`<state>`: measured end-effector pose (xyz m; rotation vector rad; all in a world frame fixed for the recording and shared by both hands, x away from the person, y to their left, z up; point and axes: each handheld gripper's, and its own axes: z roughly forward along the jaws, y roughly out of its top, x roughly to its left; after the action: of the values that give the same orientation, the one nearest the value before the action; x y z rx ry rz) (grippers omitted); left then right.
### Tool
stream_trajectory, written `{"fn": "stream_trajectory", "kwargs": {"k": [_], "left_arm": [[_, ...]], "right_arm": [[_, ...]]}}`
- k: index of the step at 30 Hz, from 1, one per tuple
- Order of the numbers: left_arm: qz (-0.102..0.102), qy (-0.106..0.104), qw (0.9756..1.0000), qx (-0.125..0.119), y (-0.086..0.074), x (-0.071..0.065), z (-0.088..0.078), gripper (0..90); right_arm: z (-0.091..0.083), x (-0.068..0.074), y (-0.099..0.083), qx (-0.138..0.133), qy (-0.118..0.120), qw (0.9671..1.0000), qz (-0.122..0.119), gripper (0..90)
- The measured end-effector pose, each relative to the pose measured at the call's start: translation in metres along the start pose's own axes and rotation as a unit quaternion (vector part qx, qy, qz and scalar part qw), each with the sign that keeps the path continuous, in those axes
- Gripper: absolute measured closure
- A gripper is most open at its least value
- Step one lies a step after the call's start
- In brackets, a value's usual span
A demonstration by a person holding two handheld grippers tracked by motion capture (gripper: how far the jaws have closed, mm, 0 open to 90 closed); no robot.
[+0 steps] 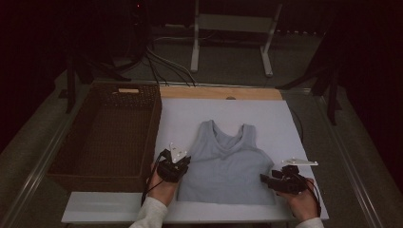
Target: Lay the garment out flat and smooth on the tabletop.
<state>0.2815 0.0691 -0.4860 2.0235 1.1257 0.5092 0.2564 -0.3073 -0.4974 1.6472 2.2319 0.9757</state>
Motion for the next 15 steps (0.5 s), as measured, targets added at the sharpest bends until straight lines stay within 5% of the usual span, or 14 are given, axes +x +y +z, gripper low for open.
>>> {"fn": "stream_trajectory", "kwargs": {"k": [7, 8, 10, 15], "left_arm": [[-0.001, -0.002, 1.0, 0.002, 0.0008, -0.0009, 0.0023, 82.1], [-0.001, -0.003, 1.0, 0.002, 0.0011, -0.0013, 0.0028, 82.1], [-0.001, -0.004, 1.0, 0.002, 0.0014, -0.0016, 0.0031, 82.1], [-0.003, -0.006, 1.0, 0.002, 0.0028, -0.0035, 0.0032, 82.1]], "right_arm": [[0.0058, 0.0001, -0.0033, 0.029, -0.001, 0.9996, 0.0, 57.9], [0.005, 0.0018, -0.0032, 0.04, 0.007, 0.9992, -0.003, 72.8], [0.0047, 0.0045, -0.0045, 0.044, 0.013, 0.9989, -0.013, 81.3], [-0.0038, 0.0076, -0.0039, 0.035, 0.011, 0.999, -0.024, 84.1]]}}
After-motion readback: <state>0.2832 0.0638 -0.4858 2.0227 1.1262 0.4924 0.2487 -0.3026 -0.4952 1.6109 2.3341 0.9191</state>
